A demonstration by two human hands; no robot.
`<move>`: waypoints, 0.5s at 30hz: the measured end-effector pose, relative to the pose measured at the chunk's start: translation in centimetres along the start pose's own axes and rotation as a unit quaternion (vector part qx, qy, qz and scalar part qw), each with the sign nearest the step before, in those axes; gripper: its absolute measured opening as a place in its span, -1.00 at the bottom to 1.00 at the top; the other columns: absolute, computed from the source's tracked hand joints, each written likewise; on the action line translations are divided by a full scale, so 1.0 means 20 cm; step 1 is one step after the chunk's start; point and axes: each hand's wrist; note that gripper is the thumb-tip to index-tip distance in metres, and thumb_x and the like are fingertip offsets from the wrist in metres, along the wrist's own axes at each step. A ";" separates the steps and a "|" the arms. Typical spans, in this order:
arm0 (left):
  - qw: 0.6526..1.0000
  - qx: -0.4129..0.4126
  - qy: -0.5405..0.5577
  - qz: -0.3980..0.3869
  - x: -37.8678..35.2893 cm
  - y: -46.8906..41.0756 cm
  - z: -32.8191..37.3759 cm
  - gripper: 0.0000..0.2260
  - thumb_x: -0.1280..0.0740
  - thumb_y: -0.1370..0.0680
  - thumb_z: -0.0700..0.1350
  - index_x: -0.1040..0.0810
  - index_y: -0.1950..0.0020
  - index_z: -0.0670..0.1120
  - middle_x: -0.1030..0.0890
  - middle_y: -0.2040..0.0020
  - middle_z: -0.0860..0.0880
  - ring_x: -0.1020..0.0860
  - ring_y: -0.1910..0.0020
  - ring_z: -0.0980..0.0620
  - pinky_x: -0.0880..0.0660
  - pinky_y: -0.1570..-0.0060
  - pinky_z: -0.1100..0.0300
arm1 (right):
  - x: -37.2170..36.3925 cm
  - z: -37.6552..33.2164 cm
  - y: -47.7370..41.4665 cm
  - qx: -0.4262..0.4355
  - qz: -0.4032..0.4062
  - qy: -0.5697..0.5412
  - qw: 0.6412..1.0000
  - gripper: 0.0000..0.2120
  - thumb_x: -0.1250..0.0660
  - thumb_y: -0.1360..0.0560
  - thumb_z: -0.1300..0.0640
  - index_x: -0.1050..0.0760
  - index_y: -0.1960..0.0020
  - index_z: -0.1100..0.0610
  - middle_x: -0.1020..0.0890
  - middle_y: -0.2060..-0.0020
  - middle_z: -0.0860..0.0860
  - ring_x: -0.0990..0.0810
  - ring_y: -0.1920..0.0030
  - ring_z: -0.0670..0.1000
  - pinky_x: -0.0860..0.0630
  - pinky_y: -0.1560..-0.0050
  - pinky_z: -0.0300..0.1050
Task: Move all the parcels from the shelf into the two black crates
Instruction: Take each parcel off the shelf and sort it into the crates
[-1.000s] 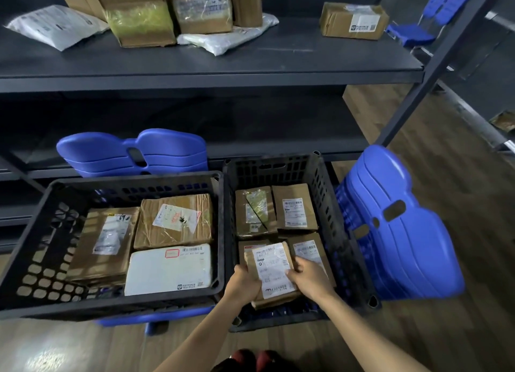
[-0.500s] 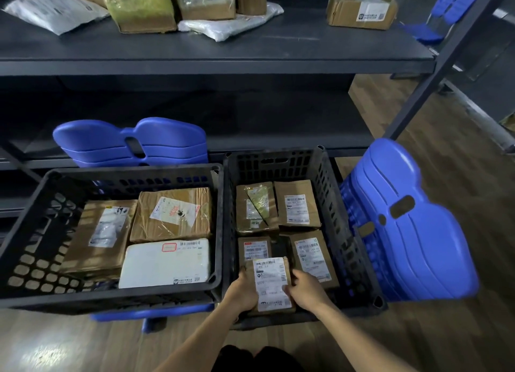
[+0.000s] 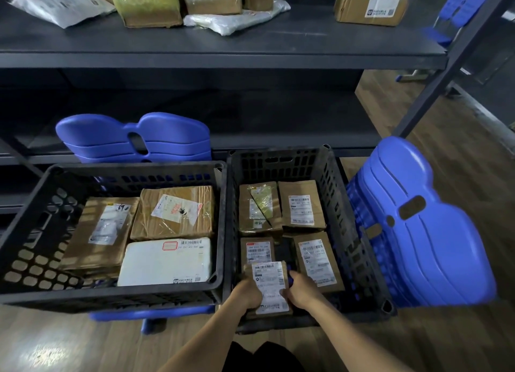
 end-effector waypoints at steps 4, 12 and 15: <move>1.000 -0.011 0.024 -0.006 -0.02 -0.04 -0.01 -0.66 -0.12 -0.59 -0.32 -0.40 -0.37 -0.25 -0.45 -0.36 -0.21 -0.41 -0.34 -0.14 -0.36 -0.31 0.10 | -0.01 0.00 -0.05 -0.018 -0.033 0.001 0.999 -0.56 -0.35 -0.52 0.11 -0.37 -0.37 0.06 -0.56 -0.25 0.01 -0.53 -0.21 0.00 -0.40 -0.02 -0.24; 0.999 0.022 0.028 -0.009 -0.06 -0.10 -0.01 -0.62 -0.12 -0.60 -0.30 -0.28 -0.43 -0.23 -0.40 -0.40 -0.18 -0.39 -0.37 -0.09 -0.32 -0.30 0.19 | -0.04 0.01 -0.12 -0.040 -0.058 0.056 0.996 -0.63 -0.39 -0.48 0.10 -0.44 -0.26 0.09 -0.58 -0.21 0.04 -0.55 -0.18 0.03 -0.44 -0.03 -0.19; 1.000 0.015 -0.014 -0.006 -0.06 -0.13 -0.01 -0.65 -0.14 -0.60 -0.29 -0.35 -0.40 -0.22 -0.41 -0.40 -0.17 -0.40 -0.36 -0.09 -0.33 -0.28 0.21 | -0.04 0.01 -0.14 -0.047 -0.064 0.064 0.995 -0.68 -0.40 -0.47 0.09 -0.49 -0.21 0.10 -0.60 -0.16 0.04 -0.57 -0.15 0.03 -0.45 0.00 -0.18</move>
Point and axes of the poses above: each hand's wrist, its own y-axis away from the middle knuckle, its own x-axis out of the back of the hand, z = x × y
